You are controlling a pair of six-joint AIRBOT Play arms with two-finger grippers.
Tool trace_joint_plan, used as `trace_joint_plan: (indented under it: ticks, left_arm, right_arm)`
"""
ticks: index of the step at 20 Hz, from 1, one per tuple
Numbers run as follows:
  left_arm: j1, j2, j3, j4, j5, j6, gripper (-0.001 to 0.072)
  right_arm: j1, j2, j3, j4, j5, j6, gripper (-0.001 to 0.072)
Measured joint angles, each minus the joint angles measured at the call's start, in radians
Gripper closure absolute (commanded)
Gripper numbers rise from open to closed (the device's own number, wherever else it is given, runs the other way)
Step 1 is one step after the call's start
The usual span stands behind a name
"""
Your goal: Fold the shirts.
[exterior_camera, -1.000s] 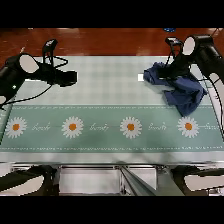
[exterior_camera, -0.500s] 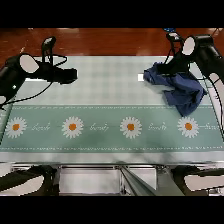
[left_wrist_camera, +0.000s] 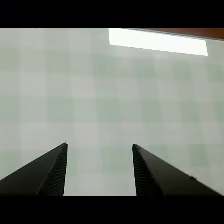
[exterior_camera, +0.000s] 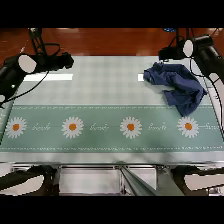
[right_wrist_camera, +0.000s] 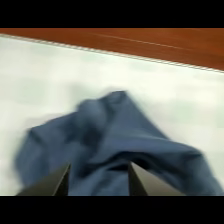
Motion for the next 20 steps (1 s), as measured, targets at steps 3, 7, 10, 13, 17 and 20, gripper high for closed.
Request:
trace_joint_plan:
  ticks: [3, 7, 10, 13, 17, 20]
  left_arm:
    - [0.044, -0.007, -0.001, 0.007, -0.019, 0.000, 0.0205]
    - [0.082, -0.026, -0.001, 0.011, -0.099, 0.000, 0.0205]
    - [0.092, -0.028, 0.000, 0.011, -0.159, 0.000, 0.0205]
    - [0.102, 0.009, 0.005, 0.010, -0.213, 0.000, 0.0205]
    - [0.132, 0.109, -0.014, 0.010, -0.322, 0.050, 0.0205]
    - [0.198, 0.207, -0.097, -0.007, -0.402, 0.093, 0.0204]
  right_arm:
    - [-0.083, -0.065, 0.000, 0.008, 0.035, 0.003, 0.0295]
    - [-0.178, -0.173, 0.000, 0.094, 0.101, -0.026, 0.0296]
    - [-0.209, -0.231, 0.000, 0.148, 0.132, -0.033, 0.0311]
    - [-0.220, -0.268, 0.002, 0.189, 0.150, -0.037, 0.0608]
    - [-0.227, -0.274, 0.025, 0.281, 0.185, -0.080, 0.0685]
    - [-0.226, -0.214, 0.082, 0.415, 0.224, -0.145, 0.0685]
